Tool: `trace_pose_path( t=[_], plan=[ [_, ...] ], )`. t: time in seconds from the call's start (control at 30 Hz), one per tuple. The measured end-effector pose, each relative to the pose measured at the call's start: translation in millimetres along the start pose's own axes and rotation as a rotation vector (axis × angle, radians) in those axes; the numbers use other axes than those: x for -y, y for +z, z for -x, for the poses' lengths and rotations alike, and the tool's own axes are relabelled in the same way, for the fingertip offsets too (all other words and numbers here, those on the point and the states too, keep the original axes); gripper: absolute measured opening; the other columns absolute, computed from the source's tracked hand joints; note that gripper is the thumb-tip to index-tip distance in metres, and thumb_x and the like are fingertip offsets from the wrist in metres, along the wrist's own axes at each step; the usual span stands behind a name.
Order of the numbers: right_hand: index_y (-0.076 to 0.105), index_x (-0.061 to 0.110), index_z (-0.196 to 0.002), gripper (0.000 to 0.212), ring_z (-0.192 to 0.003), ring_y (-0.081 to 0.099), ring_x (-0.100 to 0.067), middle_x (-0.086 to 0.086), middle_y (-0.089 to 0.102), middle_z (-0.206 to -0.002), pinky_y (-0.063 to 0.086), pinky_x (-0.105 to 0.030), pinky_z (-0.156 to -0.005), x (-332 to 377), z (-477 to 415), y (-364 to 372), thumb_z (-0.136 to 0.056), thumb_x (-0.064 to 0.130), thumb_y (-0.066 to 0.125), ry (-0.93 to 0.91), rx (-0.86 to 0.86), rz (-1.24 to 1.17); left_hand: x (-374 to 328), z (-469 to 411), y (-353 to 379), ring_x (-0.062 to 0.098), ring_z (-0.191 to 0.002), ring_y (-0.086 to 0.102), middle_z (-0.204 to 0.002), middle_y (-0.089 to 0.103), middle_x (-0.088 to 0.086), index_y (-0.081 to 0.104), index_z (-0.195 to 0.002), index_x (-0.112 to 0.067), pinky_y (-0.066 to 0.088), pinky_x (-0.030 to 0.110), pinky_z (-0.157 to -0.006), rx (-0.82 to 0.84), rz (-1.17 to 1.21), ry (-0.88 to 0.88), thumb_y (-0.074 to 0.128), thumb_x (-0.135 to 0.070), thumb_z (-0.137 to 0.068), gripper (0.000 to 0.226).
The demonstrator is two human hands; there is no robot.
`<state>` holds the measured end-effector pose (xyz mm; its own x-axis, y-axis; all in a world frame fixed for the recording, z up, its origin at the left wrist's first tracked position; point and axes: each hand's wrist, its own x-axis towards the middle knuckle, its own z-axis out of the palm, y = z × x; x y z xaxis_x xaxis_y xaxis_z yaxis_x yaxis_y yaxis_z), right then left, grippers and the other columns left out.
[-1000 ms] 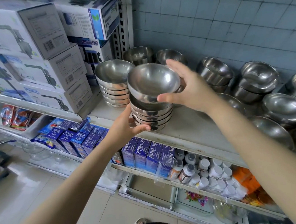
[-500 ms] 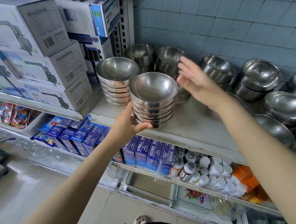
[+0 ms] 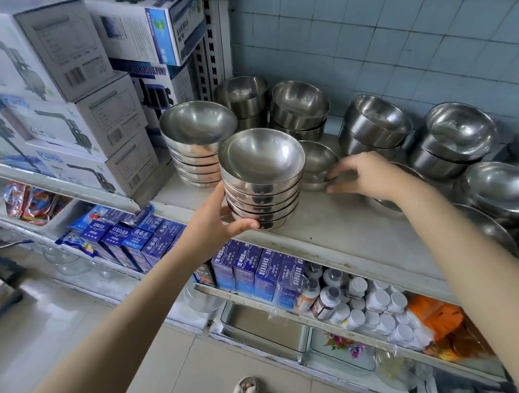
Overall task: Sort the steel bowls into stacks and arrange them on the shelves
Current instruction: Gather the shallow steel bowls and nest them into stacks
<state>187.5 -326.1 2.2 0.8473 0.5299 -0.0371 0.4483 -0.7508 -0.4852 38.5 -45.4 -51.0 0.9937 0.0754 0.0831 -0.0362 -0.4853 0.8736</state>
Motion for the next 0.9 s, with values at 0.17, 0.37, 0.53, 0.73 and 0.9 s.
trace_pose_path(
  t=[0.17,0.37,0.53,0.73,0.9],
  plan=[
    [0.076,0.029,-0.086,0.007,-0.096,0.065,-0.008,0.011,0.073,-0.098,0.046,-0.019,-0.091,-0.8,37.5,-25.4,-0.08,0.028,0.08,-0.099,-0.208,-0.029,3.2,-4.0,1.8,-0.019,-0.093,0.052,-0.113,0.05,-0.036,0.035,-0.142,-0.03,0.041,-0.004,-0.078,0.037,0.031,-0.012,0.08,-0.043,-0.062,0.092],
    [0.077,0.028,-0.092,0.012,-0.101,0.067,-0.01,0.012,0.073,-0.101,0.051,-0.031,-0.099,-2.0,91.0,-37.0,-0.081,0.027,0.079,-0.025,-0.449,-0.205,0.3,-22.6,15.5,-0.03,-0.083,0.053,-0.106,0.053,-0.024,0.038,-0.132,-0.02,0.043,-0.002,-0.07,0.071,0.163,-0.032,0.08,-0.001,-0.073,0.075],
    [0.075,0.026,-0.095,0.011,-0.104,0.066,-0.013,0.007,0.073,-0.103,0.05,-0.037,-0.103,-2.0,118.8,-27.1,-0.084,0.022,0.077,0.029,-0.603,-0.23,-5.5,-40.6,22.5,0.009,-0.117,0.059,-0.123,0.062,-0.002,0.038,-0.133,-0.019,0.048,0.039,-0.104,0.084,0.121,-0.001,0.088,-0.054,-0.054,0.101],
    [0.073,0.024,-0.098,0.013,-0.102,0.066,-0.016,0.004,0.07,-0.1,0.051,-0.026,-0.096,-5.0,141.1,-10.5,-0.086,0.019,0.076,0.125,-0.766,-0.21,-9.5,-56.1,39.5,0.016,-0.115,0.058,-0.122,0.06,0.0,0.035,-0.134,-0.008,0.045,0.03,-0.099,0.032,0.052,0.025,0.086,-0.042,-0.064,0.092],
    [0.075,0.023,-0.095,0.011,-0.096,0.067,-0.019,0.013,0.068,-0.092,0.054,-0.044,-0.093,-15.5,142.5,-0.5,-0.085,0.021,0.078,0.151,-0.817,-0.123,-12.8,-55.2,48.2,0.018,-0.099,0.056,-0.119,0.062,0.005,0.037,-0.132,-0.005,0.036,0.021,-0.078,-0.051,-0.049,0.023,0.082,-0.04,-0.072,0.083]
  ],
)
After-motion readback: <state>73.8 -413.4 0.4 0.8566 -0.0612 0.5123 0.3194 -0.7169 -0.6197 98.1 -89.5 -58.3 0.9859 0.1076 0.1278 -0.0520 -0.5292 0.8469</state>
